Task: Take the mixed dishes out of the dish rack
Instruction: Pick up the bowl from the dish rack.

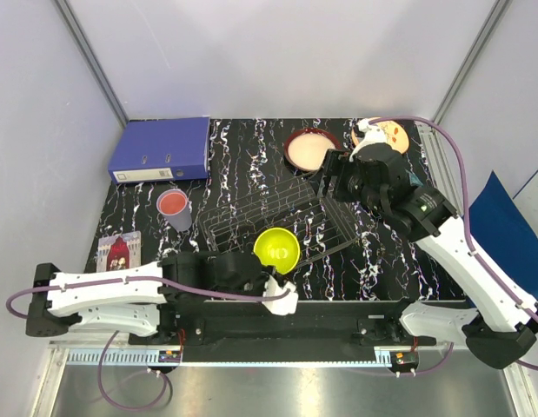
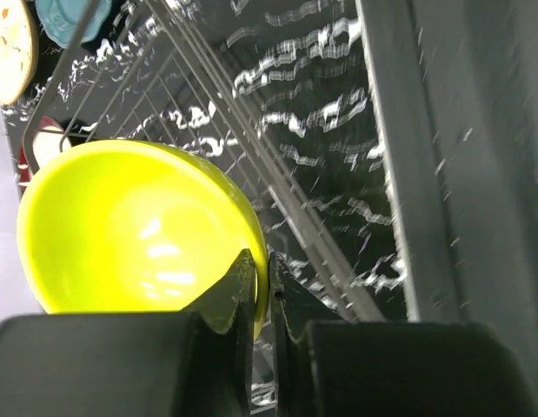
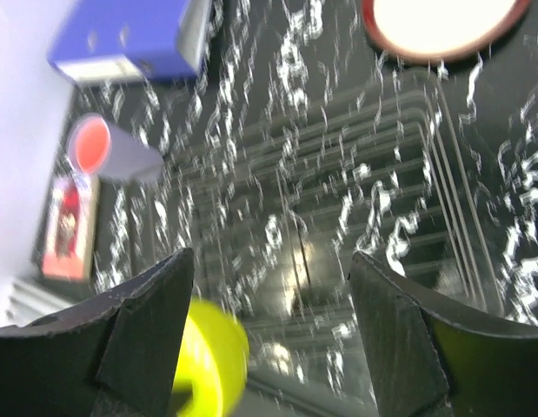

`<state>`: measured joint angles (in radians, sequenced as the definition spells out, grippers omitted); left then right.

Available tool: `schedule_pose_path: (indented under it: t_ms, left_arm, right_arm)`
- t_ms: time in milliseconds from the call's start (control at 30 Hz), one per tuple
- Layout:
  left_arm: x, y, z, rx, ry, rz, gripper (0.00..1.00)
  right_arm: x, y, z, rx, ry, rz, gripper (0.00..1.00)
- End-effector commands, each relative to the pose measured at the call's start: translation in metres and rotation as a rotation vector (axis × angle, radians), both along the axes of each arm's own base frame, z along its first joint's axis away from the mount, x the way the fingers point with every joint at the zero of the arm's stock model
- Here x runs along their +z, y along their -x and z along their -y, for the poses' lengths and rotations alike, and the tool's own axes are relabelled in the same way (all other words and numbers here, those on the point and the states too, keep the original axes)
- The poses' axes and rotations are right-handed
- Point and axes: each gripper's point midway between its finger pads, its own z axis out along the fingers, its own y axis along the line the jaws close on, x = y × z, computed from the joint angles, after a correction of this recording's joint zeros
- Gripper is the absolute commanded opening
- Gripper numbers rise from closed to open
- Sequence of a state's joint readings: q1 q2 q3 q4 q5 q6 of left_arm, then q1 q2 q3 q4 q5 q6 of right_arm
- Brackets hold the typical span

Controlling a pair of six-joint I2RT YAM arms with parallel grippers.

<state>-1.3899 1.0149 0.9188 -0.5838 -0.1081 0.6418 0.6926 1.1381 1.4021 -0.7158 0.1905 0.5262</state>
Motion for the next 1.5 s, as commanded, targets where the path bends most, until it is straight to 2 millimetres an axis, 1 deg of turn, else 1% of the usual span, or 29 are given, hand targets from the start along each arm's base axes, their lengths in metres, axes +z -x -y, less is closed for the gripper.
schedule_pose_path:
  t_ms: [0,67,100,167,200,233,300,400,433,567,733,867,900,967,1000,1100,1200,1233,1267,1333,1433,1467]
  left_arm:
    - [0.012,-0.021,0.005,-0.064,-0.043,0.209,0.0]
    - [0.017,-0.025,0.007,-0.083,-0.056,0.229,0.0]
    - [0.018,-0.032,0.006,-0.07,-0.057,0.223,0.0]
    - [0.026,-0.033,0.013,-0.093,-0.037,0.202,0.0]
    - [0.028,-0.039,0.013,-0.087,-0.034,0.199,0.0]
    - [0.029,-0.038,0.016,-0.109,-0.028,0.194,0.0]
    - [0.035,-0.046,0.023,-0.108,-0.025,0.189,0.0]
    - [0.039,-0.052,0.032,-0.121,-0.028,0.19,0.0]
    - [0.04,-0.05,0.037,-0.143,-0.021,0.178,0.0]
    - [0.044,-0.056,0.048,-0.153,-0.018,0.167,0.0]
    - [0.048,-0.058,0.056,-0.163,-0.008,0.162,0.0]
    - [0.052,-0.058,0.059,-0.165,0.004,0.155,0.0]
    - [0.053,-0.057,0.059,-0.167,0.01,0.149,0.0]
    - [0.057,-0.054,0.058,-0.17,0.025,0.146,0.0]
    - [0.059,-0.054,0.057,-0.169,0.031,0.143,0.0]
    - [0.064,-0.052,0.055,-0.169,0.049,0.143,0.0]
    - [0.07,-0.049,0.053,-0.168,0.068,0.141,0.0]
    - [0.071,-0.049,0.052,-0.167,0.072,0.142,0.0]
    - [0.072,-0.049,0.051,-0.162,0.075,0.142,0.0]
    - [0.075,-0.05,0.049,-0.151,0.081,0.144,0.0]
    - [0.079,-0.054,0.046,-0.123,0.086,0.157,0.0]
    - [0.08,-0.055,0.045,-0.115,0.086,0.163,0.0]
  right_arm:
    - [-0.008,0.032,0.009,0.106,0.11,-0.103,0.79]
    - [-0.015,0.043,0.008,0.155,0.128,-0.148,0.79]
    - [-0.019,0.046,0.008,0.169,0.135,-0.164,0.79]
    - [-0.023,0.055,0.004,0.211,0.122,-0.188,0.78]
    - [-0.026,0.058,0.001,0.231,0.112,-0.201,0.78]
    - [-0.029,0.063,-0.003,0.259,0.099,-0.21,0.77]
    - [-0.038,0.066,-0.005,0.276,0.098,-0.235,0.77]
    - [-0.046,0.07,-0.008,0.295,0.095,-0.254,0.76]
    - [-0.046,0.071,-0.011,0.306,0.088,-0.252,0.77]
    - [-0.049,0.071,-0.014,0.312,0.089,-0.25,0.76]
    - [-0.048,0.067,-0.019,0.319,0.078,-0.235,0.77]
    - [-0.059,0.064,-0.022,0.325,0.097,-0.253,0.75]
    - [-0.066,0.063,-0.024,0.327,0.103,-0.266,0.72]
    - [-0.072,0.062,-0.024,0.328,0.111,-0.277,0.68]
    - [-0.079,0.061,-0.024,0.323,0.123,-0.291,0.65]
    - [-0.089,0.058,-0.023,0.309,0.14,-0.305,0.58]
    - [-0.095,0.056,-0.023,0.304,0.155,-0.31,0.44]
    - [-0.096,0.055,-0.023,0.299,0.157,-0.312,0.35]
    - [-0.097,0.055,-0.022,0.293,0.158,-0.314,0.3]
    - [-0.095,0.053,-0.021,0.279,0.159,-0.303,0.2]
    - [-0.091,0.05,-0.018,0.259,0.162,-0.287,0.09]
    - [-0.087,0.049,-0.017,0.249,0.161,-0.278,0.0]
